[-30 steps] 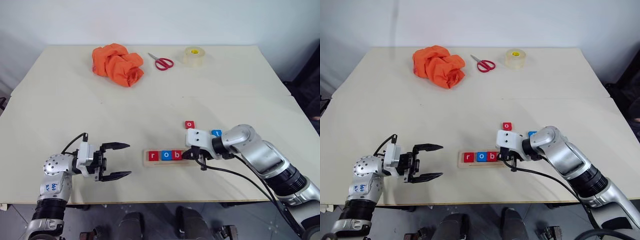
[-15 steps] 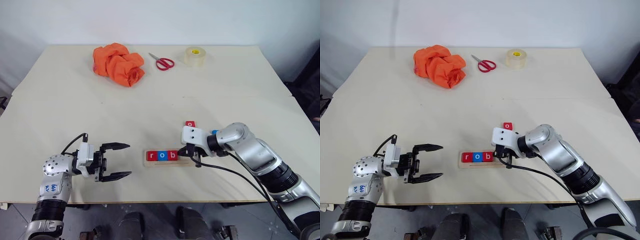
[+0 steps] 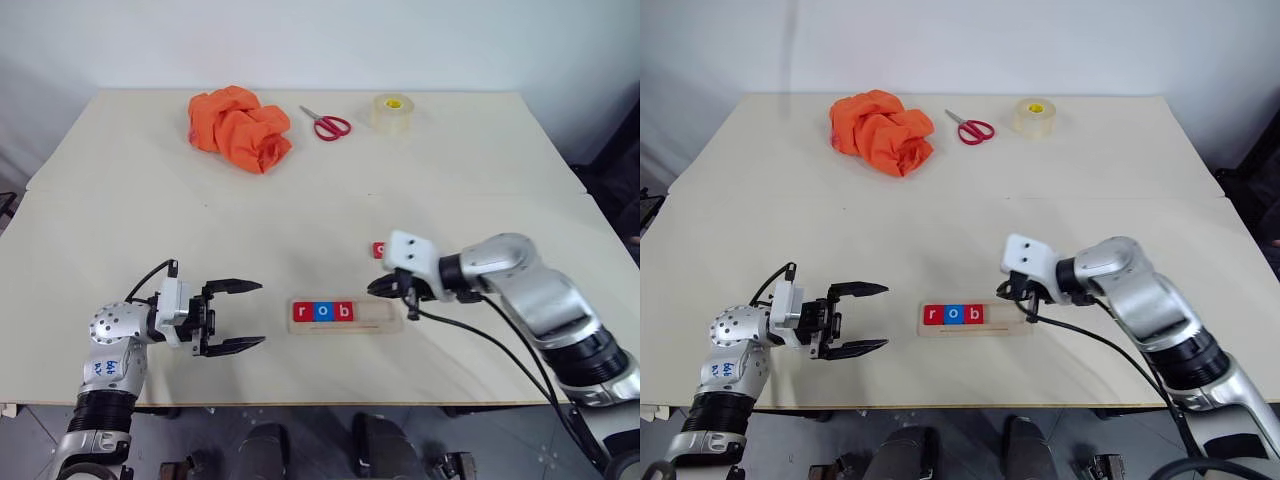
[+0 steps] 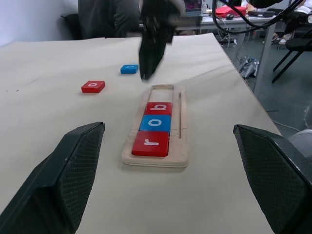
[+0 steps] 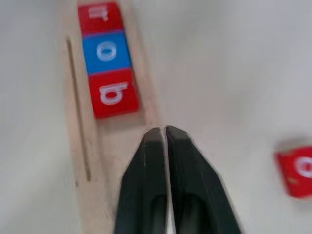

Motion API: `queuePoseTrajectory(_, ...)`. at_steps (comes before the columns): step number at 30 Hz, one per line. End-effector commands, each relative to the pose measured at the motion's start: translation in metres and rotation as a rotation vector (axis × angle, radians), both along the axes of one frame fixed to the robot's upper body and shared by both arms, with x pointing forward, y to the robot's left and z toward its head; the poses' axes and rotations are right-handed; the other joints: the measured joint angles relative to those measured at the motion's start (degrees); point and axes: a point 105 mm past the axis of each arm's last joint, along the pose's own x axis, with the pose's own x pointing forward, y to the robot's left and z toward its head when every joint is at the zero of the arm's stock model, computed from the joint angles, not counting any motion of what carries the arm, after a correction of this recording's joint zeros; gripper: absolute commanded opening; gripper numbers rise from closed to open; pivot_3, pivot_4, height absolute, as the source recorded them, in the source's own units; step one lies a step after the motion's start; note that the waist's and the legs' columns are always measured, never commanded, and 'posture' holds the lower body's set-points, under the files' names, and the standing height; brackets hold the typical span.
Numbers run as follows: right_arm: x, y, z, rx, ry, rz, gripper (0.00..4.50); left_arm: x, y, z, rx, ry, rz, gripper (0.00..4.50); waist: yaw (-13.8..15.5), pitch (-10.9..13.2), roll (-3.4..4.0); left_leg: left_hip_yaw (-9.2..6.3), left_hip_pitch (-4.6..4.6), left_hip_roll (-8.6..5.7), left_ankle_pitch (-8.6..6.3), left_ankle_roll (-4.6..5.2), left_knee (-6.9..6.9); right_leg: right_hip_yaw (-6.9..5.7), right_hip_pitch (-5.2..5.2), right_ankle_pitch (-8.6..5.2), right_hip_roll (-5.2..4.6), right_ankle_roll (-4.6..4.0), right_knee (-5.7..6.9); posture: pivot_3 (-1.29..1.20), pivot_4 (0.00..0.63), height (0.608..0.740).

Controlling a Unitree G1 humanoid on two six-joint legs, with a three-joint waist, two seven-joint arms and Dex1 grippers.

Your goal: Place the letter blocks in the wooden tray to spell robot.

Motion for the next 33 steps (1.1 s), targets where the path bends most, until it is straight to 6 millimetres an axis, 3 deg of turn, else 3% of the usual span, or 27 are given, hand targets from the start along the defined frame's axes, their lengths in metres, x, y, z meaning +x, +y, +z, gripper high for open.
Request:
queuePoseTrajectory(1, -0.006, -0.011, 0.012, 0.033, -0.025, -0.023, 1.31, 0.001, -0.002, 0.002, -0.005, -0.020, -0.009, 4.50, 0.0, 0.0, 0.00, 0.01, 0.00, 0.00, 0.00, 0.00, 0.00, 0.00, 0.00, 0.00, 0.00, 0.00, -0.01, 0.00, 0.150, 0.740)
queuePoseTrajectory(5, -0.002, -0.035, 0.014, 0.082, -0.053, -0.148, 2.71, 0.005, -0.004, 0.002, -0.016, -0.014, -0.011, 4.50, 0.0, 0.0, -0.01, 0.01, 0.00, -0.01, 0.00, 0.00, 0.02, 0.01, 0.01, 0.00, -0.01, 0.00, 0.00, 0.00, 0.150, 0.740)
queuePoseTrajectory(10, -0.011, -0.065, 0.013, 0.209, -0.057, -0.258, 4.40, 0.009, -0.003, 0.004, -0.030, -0.018, -0.003, 4.50, 0.1, 0.0, -0.01, 0.02, 0.00, -0.02, 0.01, 0.00, 0.02, 0.02, 0.02, 0.01, -0.02, 0.01, -0.01, 0.00, 0.150, 0.740)
queuePoseTrajectory(14, -0.016, -0.095, 0.008, 0.267, -0.103, -0.372, 4.46, 0.012, 0.001, 0.005, -0.033, -0.025, 0.010, 4.50, 0.2, 0.0, -0.02, 0.00, 0.01, -0.02, 0.01, 0.01, 0.04, 0.01, 0.06, 0.01, -0.01, 0.03, -0.01, 0.00, 0.150, 0.740)
queuePoseTrajectory(20, -0.024, -0.113, 0.012, 0.348, -0.213, -0.461, 4.46, 0.015, 0.008, 0.005, -0.026, -0.016, 0.024, 4.50, 0.0, 0.0, -0.03, 0.00, 0.09, -0.01, 0.06, -0.01, 0.02, 0.03, 0.08, 0.02, 0.03, 0.04, 0.05, 0.00, 0.150, 0.740)
queuePoseTrajectory(33, -0.024, -0.114, 0.009, 0.409, -0.224, -0.494, 4.46, 0.021, 0.010, 0.012, -0.015, -0.020, 0.006, 4.50, 0.0, 0.0, -0.03, -0.01, 0.09, -0.02, 0.10, 0.00, 0.04, 0.04, 0.10, 0.04, 0.01, 0.06, 0.08, 0.00, 0.150, 0.740)
